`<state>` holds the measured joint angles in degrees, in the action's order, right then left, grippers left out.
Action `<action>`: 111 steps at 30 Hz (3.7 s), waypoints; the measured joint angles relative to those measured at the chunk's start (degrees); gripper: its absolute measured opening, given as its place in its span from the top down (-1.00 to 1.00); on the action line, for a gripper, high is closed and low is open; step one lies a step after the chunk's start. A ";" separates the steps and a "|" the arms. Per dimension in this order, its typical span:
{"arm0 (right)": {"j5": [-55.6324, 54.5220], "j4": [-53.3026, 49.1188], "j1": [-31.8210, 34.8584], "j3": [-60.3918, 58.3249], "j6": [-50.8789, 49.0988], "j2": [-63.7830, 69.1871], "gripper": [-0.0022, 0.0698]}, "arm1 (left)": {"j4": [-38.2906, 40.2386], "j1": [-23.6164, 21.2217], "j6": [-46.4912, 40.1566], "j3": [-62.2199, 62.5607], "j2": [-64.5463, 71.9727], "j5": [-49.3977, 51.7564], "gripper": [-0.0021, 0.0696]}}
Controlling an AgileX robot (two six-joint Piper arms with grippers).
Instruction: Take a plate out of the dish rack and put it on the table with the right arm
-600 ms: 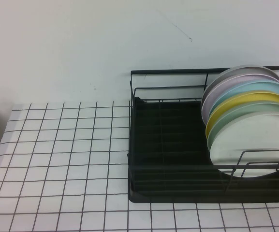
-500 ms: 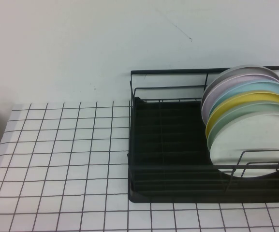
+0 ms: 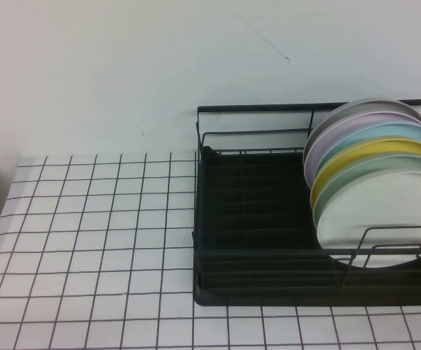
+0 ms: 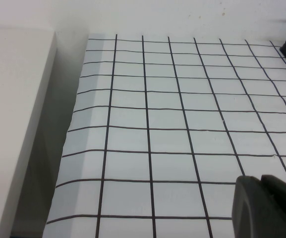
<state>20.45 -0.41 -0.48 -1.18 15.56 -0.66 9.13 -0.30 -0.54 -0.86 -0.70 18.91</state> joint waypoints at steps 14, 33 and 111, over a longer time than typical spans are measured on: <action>0.00 0.00 0.00 0.00 0.00 0.00 0.95 | 0.00 0.00 0.00 0.00 0.00 0.00 0.95; -0.24 -0.97 0.00 0.00 0.00 0.00 0.95 | 0.00 0.00 0.00 0.00 0.00 0.00 0.95; 20.00 31.09 0.00 60.90 81.47 81.82 -0.36 | 0.00 0.00 0.00 0.00 -0.09 0.00 0.95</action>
<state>40.44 30.68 -0.48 59.71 97.03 81.16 9.13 -0.30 -0.54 -0.86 -0.80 18.91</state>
